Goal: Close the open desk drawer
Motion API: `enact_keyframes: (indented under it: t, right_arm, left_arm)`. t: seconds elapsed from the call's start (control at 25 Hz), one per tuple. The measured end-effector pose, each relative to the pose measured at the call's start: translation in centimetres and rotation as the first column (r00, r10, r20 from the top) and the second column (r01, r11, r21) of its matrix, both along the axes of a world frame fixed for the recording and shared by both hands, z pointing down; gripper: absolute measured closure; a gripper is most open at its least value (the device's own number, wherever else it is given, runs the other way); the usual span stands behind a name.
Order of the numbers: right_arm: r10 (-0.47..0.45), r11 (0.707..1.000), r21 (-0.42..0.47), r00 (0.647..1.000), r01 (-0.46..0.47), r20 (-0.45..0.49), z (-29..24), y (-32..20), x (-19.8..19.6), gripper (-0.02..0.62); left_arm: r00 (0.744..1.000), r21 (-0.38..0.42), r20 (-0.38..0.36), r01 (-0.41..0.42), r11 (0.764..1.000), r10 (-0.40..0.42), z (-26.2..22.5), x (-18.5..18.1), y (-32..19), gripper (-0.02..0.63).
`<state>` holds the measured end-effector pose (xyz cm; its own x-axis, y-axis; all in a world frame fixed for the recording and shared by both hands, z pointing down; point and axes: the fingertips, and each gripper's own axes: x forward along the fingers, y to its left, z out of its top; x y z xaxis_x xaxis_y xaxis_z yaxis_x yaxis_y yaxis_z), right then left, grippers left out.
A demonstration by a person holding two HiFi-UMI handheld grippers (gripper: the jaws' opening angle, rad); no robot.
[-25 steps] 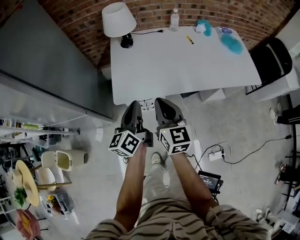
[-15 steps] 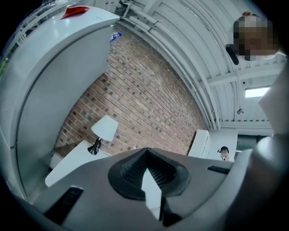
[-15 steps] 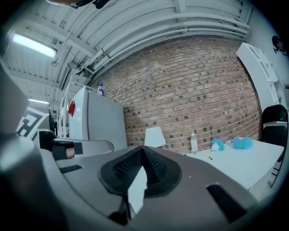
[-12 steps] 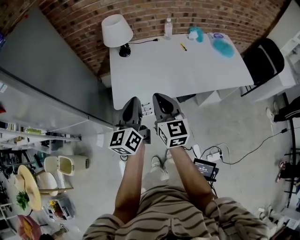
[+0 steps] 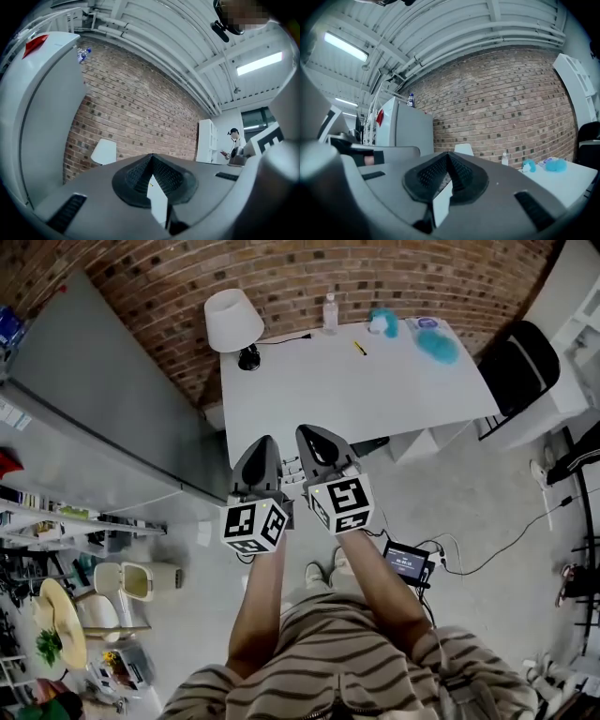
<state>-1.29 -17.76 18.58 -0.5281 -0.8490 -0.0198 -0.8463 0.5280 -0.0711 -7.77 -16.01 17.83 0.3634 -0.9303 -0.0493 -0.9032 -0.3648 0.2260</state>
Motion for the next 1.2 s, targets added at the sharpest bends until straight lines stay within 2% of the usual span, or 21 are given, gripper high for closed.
enact_keyframes:
  t: [0.52, 0.84, 1.2]
  right_arm:
    - [0.000, 0.998, 0.070, 1.000, 0.000, -0.004, -4.0, 0.7, 1.7, 0.583]
    - [-0.004, 0.995, 0.095, 1.000, 0.003, 0.005, -5.0, 0.9, 2.3, 0.583]
    - [-0.004, 0.996, 0.094, 1.000, 0.004, -0.001, -4.8, 0.9, 2.5, 0.583]
  left_arm:
    - [0.992, 0.086, 0.120, 0.023, 0.996, -0.033, -4.0, 1.3, 0.7, 0.601]
    - [0.988, 0.124, 0.147, 0.021, 0.992, -0.039, -5.7, 2.4, 0.9, 0.601]
    - [0.986, 0.110, 0.164, 0.023, 0.994, -0.041, -5.1, 2.6, 0.9, 0.601]
